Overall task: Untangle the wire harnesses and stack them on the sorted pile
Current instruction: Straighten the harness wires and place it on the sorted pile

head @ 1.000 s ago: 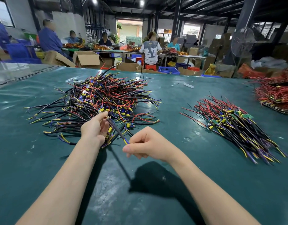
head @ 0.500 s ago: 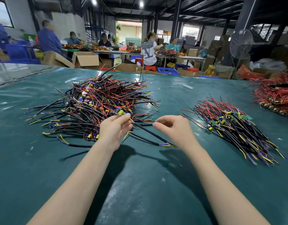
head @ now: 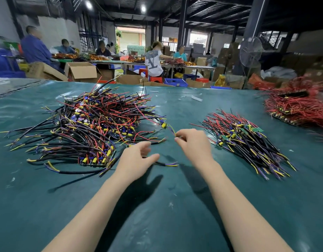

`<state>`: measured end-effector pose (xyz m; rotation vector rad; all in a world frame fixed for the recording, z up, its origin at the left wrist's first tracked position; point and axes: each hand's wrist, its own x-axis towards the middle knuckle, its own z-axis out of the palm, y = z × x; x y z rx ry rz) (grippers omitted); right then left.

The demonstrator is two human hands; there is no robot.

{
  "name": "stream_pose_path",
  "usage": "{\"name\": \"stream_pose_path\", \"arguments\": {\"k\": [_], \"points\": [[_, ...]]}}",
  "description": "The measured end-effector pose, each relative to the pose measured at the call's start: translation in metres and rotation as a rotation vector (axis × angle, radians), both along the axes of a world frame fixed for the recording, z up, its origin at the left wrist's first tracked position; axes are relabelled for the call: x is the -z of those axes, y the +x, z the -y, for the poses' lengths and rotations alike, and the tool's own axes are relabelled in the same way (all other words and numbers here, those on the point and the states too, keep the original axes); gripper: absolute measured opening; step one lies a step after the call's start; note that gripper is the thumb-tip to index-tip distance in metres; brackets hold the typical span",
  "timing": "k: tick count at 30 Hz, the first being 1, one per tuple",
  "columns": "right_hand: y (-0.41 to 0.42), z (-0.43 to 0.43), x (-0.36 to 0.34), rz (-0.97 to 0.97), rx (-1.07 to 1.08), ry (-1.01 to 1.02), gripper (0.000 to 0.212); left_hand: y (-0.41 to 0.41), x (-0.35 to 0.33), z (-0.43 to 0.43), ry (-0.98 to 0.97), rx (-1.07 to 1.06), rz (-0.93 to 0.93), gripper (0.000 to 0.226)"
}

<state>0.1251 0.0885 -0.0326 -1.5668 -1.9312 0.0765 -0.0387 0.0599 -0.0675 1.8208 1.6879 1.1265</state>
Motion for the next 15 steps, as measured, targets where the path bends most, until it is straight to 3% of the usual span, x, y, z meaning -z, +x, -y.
{"name": "stream_pose_path", "arguments": {"k": [2, 5, 10, 15], "points": [[0.015, -0.014, -0.001, -0.076, 0.109, 0.022, 0.018, 0.003, 0.008, 0.001, 0.007, 0.095, -0.280, 0.052], [0.036, -0.033, -0.005, -0.075, 0.267, 0.027, 0.019, 0.004, 0.014, -0.002, 0.036, 0.182, -0.444, 0.043], [0.096, -0.049, -0.013, -0.001, 0.559, 0.016, 0.024, 0.007, 0.016, -0.007, 0.090, 0.202, -0.431, 0.035], [0.128, -0.048, -0.010, 0.192, 0.743, -0.189, 0.029, 0.009, 0.018, -0.011, 0.098, 0.180, -0.420, 0.032]]}}
